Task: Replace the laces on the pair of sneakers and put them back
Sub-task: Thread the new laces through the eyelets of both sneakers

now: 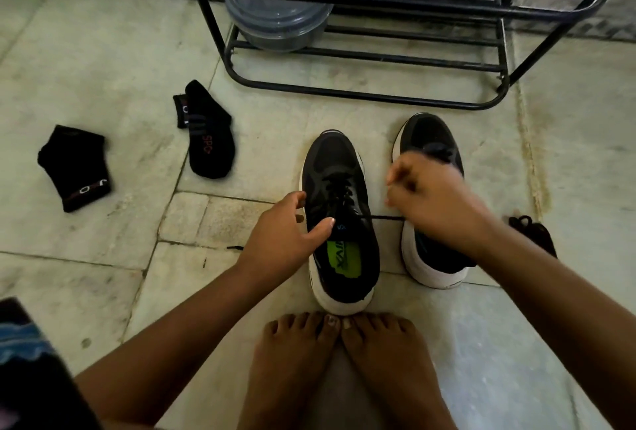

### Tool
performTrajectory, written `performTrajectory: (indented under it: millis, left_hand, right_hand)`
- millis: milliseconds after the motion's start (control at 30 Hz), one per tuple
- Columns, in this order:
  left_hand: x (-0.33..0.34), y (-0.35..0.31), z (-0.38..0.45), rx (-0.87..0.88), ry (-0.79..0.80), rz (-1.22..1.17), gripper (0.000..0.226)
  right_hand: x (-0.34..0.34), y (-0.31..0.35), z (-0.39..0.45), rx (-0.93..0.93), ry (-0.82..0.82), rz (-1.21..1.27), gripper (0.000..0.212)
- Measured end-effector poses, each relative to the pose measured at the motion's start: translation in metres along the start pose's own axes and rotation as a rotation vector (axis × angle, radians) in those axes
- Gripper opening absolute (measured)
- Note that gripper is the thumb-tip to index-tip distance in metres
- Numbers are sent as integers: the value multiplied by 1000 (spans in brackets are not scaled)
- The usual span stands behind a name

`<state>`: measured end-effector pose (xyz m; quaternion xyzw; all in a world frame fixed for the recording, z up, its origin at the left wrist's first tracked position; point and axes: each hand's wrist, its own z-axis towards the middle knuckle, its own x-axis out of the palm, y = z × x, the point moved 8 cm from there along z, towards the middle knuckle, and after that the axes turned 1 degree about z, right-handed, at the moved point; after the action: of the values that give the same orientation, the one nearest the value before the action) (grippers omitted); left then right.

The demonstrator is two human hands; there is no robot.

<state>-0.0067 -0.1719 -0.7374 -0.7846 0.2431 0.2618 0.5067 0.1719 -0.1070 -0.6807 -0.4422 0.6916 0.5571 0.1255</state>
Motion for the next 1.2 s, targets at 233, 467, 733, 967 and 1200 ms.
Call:
performTrajectory:
  millis: [233,467,733,967,1200]
  left_hand:
    - [-2,0,-2,31,-38,-3,56]
    - [3,-3,-6,72,-35,109,54]
    - [10,5,-23,42,103,320,39]
    - [-24,-18,-32,-239,299,-408,31]
    - [-22,-47,-58,-176,655,-365,20]
  right_hand:
    - [40,32,-47,-189,698,101,19]
    - [46,45,-85,-310,1005,77,21]
    - [72,14,-84,-215,722,-180,15]
    - [72,27,-82,-246,679,-342,23]
    - [20,26,-51,-199,127,-278,24]
